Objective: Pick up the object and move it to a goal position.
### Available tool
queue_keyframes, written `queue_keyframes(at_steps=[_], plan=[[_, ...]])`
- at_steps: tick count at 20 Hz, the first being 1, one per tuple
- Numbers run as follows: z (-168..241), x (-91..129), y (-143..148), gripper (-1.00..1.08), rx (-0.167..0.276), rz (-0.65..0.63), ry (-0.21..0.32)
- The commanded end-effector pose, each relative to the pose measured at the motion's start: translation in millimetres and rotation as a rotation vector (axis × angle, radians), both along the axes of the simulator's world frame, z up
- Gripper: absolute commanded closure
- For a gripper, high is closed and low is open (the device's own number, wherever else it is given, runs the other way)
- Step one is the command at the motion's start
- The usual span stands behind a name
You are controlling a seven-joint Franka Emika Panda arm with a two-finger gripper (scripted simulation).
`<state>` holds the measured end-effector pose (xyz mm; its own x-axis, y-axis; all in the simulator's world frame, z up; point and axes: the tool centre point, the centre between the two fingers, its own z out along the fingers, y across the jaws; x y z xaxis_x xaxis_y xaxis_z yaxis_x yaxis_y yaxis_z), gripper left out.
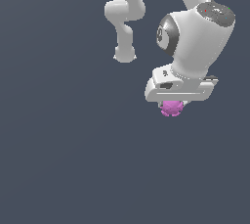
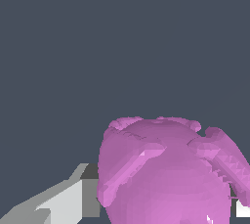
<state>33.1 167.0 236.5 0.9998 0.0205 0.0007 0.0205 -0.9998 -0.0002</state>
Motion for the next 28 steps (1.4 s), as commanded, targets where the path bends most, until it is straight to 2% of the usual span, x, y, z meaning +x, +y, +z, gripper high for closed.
queue_keyframes(at_steps=[1,14,28], plan=[[15,8,9,1.08,0.0,-0.001,0.001],[68,40,46,1.08,0.0,-0.001,0.001],[83,50,57,1.08,0.0,-0.001,0.001]])
